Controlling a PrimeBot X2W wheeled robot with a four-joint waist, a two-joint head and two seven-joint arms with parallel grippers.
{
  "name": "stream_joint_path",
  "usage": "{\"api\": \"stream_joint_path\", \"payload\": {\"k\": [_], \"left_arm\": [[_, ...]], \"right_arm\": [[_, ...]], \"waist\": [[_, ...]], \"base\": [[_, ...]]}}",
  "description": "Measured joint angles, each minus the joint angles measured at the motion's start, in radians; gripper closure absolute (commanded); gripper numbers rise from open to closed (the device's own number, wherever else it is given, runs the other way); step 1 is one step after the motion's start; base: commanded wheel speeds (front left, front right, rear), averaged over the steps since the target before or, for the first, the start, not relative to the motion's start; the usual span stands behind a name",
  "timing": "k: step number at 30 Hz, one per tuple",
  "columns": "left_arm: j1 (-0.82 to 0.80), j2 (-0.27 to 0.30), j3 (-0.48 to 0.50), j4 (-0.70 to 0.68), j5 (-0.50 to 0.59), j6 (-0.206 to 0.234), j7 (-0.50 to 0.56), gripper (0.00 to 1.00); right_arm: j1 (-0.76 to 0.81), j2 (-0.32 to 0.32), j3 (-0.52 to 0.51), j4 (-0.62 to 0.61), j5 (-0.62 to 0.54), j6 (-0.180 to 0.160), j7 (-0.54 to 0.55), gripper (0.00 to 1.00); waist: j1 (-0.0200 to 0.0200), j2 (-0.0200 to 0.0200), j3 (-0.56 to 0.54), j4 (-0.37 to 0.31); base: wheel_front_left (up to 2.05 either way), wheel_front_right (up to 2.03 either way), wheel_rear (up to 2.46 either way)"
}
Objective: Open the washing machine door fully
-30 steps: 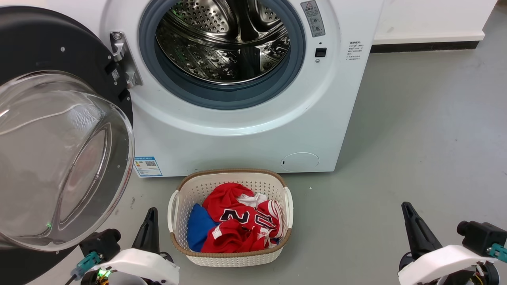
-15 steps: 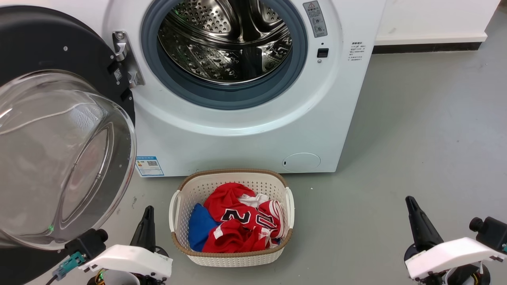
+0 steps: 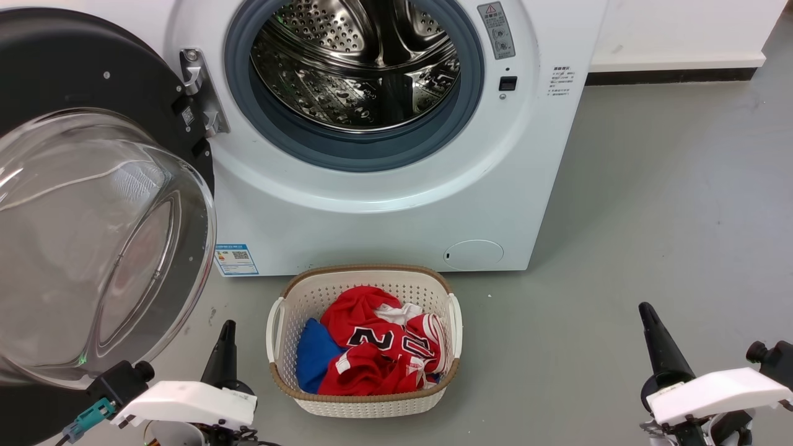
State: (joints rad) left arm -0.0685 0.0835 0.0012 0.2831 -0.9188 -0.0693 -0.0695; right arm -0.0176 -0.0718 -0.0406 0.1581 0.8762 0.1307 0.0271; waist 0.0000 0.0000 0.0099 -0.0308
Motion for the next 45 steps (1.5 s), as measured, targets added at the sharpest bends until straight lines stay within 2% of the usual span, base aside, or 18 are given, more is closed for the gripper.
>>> {"api": "stream_joint_path", "payload": {"k": [24, 45], "left_arm": [[-0.016, -0.014, 0.044, -0.016, -0.277, -0.022, 0.074, 1.0], [-0.022, -0.023, 0.074, -0.024, -0.457, -0.038, 0.121, 1.0]], "right_arm": [[-0.032, 0.007, -0.028, 0.035, 0.292, 0.0, 0.033, 1.0], [-0.057, 0.012, -0.047, 0.057, 0.485, 0.0, 0.054, 1.0]], "waist": [[0.0, 0.0, -0.002, 0.01], [0.0, 0.0, -0.004, 0.018]], "base": [[0.0, 0.0, 0.0], [0.0, 0.0, 0.0]]}}
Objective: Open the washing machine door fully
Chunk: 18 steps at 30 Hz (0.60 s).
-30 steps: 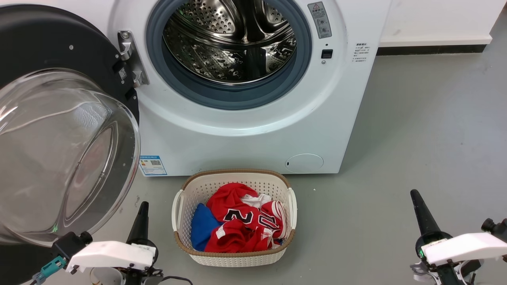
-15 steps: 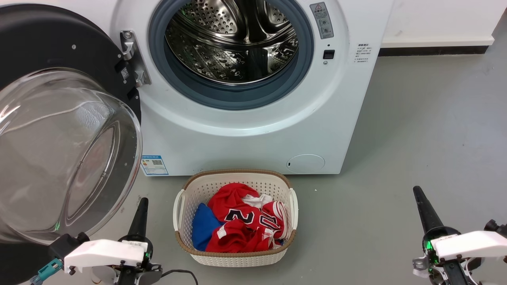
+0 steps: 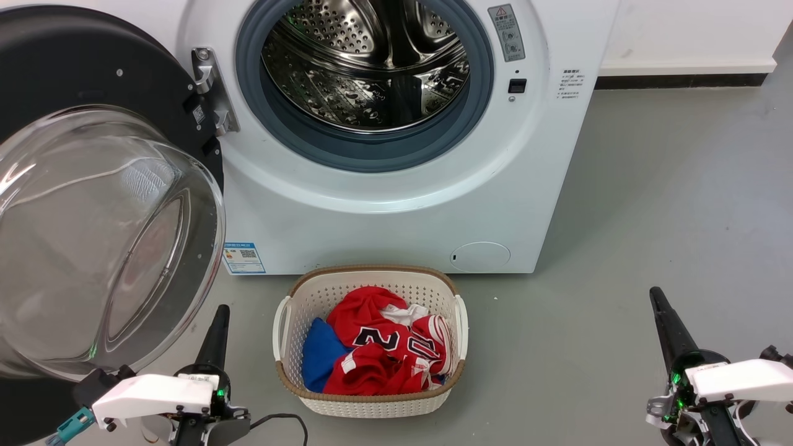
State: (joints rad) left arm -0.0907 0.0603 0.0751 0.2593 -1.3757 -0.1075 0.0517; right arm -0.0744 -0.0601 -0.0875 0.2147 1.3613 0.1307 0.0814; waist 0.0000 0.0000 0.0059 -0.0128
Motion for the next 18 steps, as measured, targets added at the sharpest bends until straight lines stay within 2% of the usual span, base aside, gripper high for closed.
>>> {"api": "stream_joint_path", "payload": {"k": [18], "left_arm": [[-0.009, -0.005, 0.024, -0.007, -0.133, -0.013, 0.035, 1.0]], "right_arm": [[-0.013, 0.003, -0.014, 0.017, 0.142, 0.0, 0.017, 1.0]], "waist": [[0.0, 0.0, -0.002, 0.007]], "base": [[0.0, 0.0, 0.0]]}}
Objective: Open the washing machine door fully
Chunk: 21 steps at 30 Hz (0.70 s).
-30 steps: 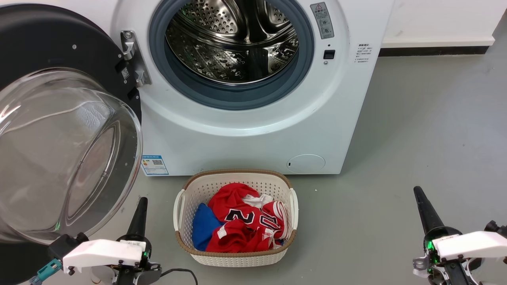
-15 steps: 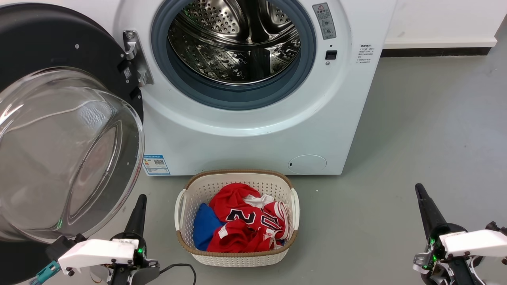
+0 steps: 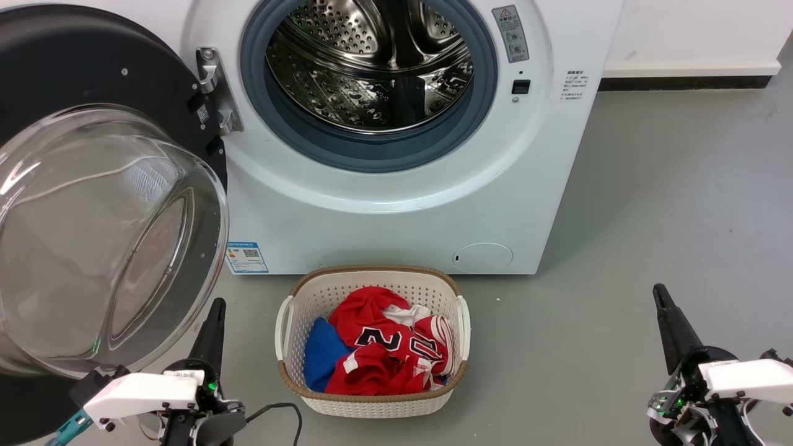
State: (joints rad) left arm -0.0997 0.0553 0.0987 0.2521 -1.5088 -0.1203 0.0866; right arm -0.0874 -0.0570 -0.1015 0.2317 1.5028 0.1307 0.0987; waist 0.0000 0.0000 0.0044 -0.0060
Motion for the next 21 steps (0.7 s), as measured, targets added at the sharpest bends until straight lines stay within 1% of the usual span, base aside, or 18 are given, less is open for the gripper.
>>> {"api": "stream_joint_path", "payload": {"k": [16, 21], "left_arm": [[-0.004, -0.004, 0.015, -0.005, -0.102, -0.009, 0.028, 1.0], [-0.005, -0.004, 0.015, -0.005, -0.104, -0.009, 0.028, 1.0]], "right_arm": [[-0.016, 0.003, -0.011, 0.013, 0.109, 0.0, 0.012, 1.0], [-0.016, 0.004, -0.011, 0.014, 0.109, 0.0, 0.013, 1.0]], "waist": [[0.0001, 0.0, -0.001, 0.006], [0.0, 0.0, -0.001, 0.006]], "base": [[0.0, 0.0, 0.0], [0.0, 0.0, 0.0]]}}
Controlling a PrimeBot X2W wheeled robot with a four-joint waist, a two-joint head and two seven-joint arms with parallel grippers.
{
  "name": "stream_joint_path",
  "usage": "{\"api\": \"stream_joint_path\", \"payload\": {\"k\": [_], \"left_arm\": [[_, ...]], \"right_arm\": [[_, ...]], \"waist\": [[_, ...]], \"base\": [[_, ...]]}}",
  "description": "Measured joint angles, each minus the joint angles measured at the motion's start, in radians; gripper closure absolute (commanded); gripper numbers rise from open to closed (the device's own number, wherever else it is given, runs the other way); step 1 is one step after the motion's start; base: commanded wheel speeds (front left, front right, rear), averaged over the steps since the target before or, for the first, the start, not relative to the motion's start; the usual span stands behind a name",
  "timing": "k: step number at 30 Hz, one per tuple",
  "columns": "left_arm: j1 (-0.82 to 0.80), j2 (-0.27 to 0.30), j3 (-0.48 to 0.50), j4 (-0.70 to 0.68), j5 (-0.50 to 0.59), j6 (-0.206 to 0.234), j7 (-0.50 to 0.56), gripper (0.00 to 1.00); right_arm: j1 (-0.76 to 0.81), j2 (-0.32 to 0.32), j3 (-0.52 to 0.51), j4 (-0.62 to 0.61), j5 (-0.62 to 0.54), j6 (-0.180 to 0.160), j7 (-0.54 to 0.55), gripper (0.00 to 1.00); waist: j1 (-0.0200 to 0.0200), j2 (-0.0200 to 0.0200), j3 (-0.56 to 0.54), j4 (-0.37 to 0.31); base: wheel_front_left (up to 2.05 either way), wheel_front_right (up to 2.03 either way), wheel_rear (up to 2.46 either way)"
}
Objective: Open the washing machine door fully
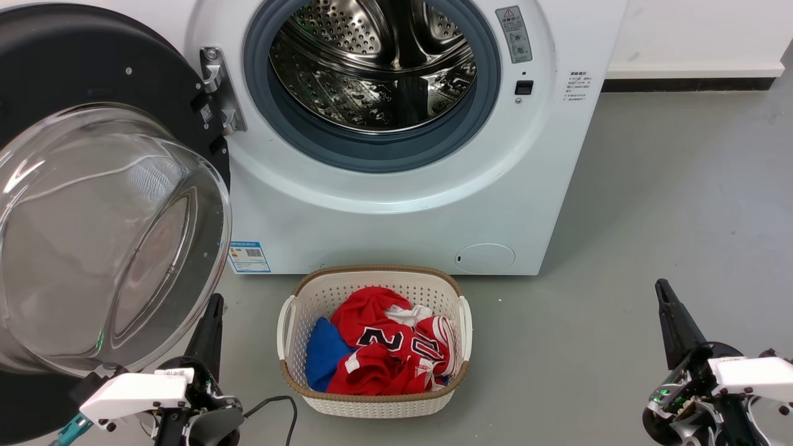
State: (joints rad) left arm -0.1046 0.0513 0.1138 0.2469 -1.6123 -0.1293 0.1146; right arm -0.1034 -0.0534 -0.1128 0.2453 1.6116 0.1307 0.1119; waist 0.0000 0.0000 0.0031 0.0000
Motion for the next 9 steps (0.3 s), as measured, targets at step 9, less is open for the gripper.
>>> {"api": "stream_joint_path", "payload": {"k": [9], "left_arm": [[0.0, 0.0, 0.0, 0.0, 0.0, 0.0, 0.0, 1.0]], "right_arm": [[0.0, 0.0, 0.0, 0.0, 0.0, 0.0, 0.0, 1.0]], "waist": [[0.0, 0.0, 0.0, 0.0]], "base": [[0.0, 0.0, 0.0]]}}
